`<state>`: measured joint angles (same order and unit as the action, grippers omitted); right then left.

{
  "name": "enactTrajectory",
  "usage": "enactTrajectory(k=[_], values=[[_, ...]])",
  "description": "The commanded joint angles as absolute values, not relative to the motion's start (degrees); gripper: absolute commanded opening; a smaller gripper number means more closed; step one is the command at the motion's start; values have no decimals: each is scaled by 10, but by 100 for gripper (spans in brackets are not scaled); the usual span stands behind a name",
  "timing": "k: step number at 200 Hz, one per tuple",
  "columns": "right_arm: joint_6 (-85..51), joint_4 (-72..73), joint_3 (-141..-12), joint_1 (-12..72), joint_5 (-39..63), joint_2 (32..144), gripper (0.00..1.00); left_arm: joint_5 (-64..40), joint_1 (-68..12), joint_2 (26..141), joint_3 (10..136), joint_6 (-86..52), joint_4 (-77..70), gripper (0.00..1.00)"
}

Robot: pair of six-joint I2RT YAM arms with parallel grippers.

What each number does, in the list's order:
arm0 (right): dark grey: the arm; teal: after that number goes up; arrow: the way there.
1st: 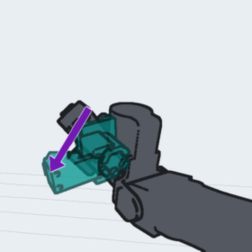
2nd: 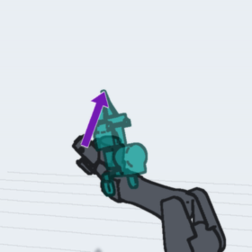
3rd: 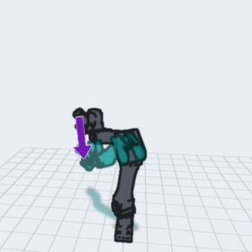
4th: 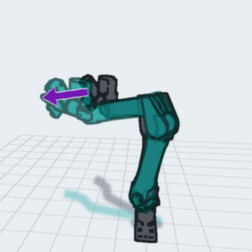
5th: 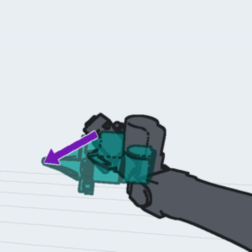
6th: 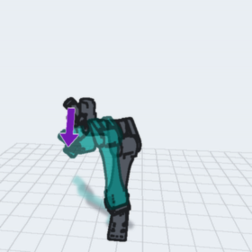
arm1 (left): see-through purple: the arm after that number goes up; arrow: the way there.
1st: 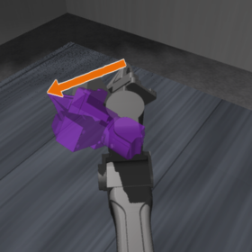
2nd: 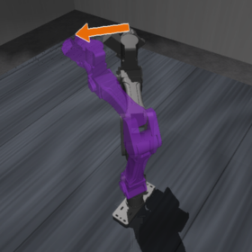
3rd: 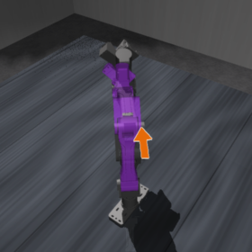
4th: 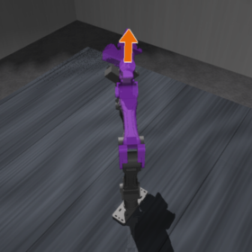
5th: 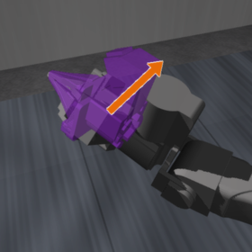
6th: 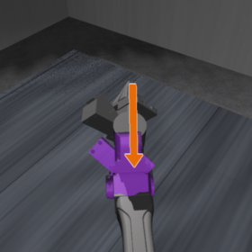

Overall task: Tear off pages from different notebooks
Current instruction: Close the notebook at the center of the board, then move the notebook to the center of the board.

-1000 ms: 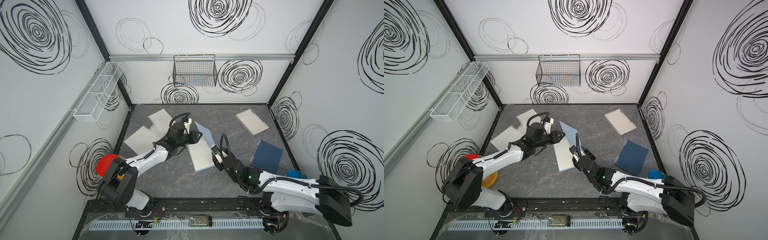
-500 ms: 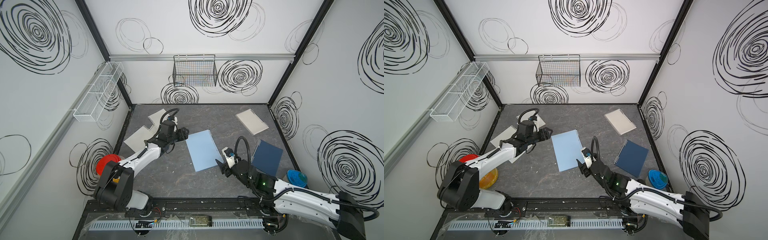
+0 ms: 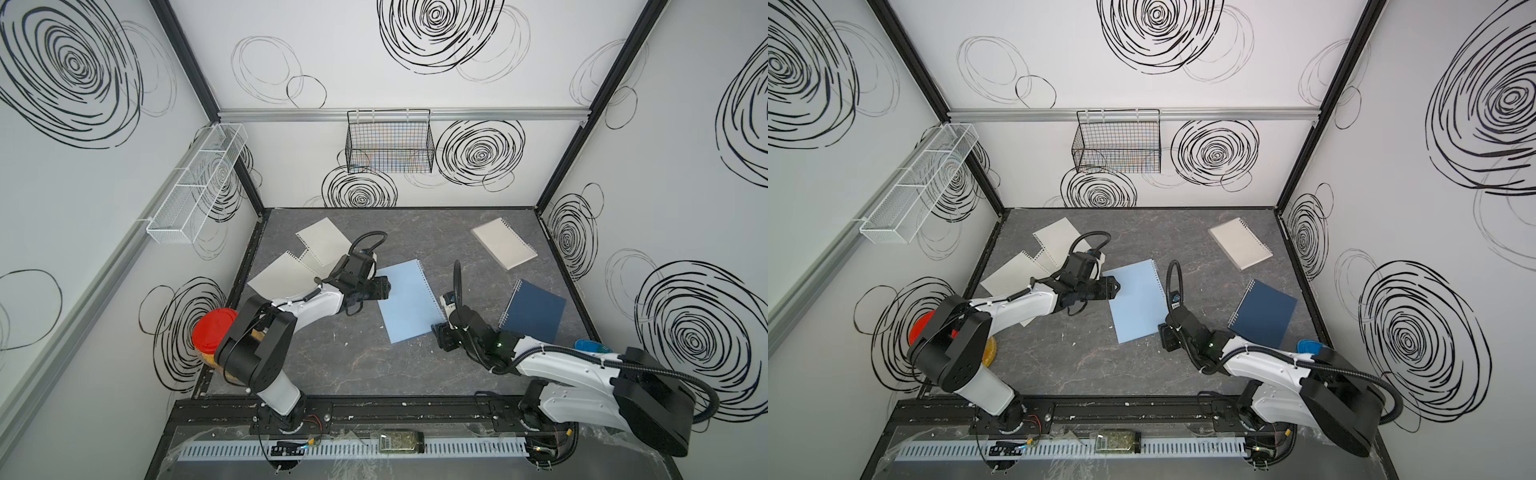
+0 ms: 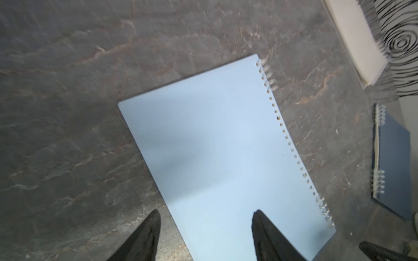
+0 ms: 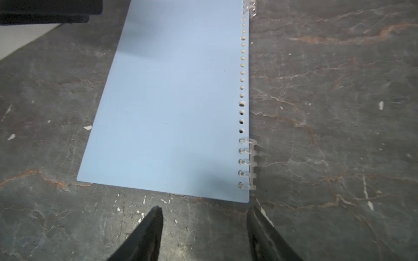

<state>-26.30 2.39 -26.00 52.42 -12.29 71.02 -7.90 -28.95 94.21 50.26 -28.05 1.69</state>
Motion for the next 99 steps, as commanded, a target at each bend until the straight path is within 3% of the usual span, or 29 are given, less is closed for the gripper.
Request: enactTrajectory(k=[1,99], values=[[-315,26,-284,521,-105,753,59,-60,-308,953,497,-271,12,67],[-360,41,-343,498,-49,898,57,-70,-317,1012,467,-276,-32,65]])
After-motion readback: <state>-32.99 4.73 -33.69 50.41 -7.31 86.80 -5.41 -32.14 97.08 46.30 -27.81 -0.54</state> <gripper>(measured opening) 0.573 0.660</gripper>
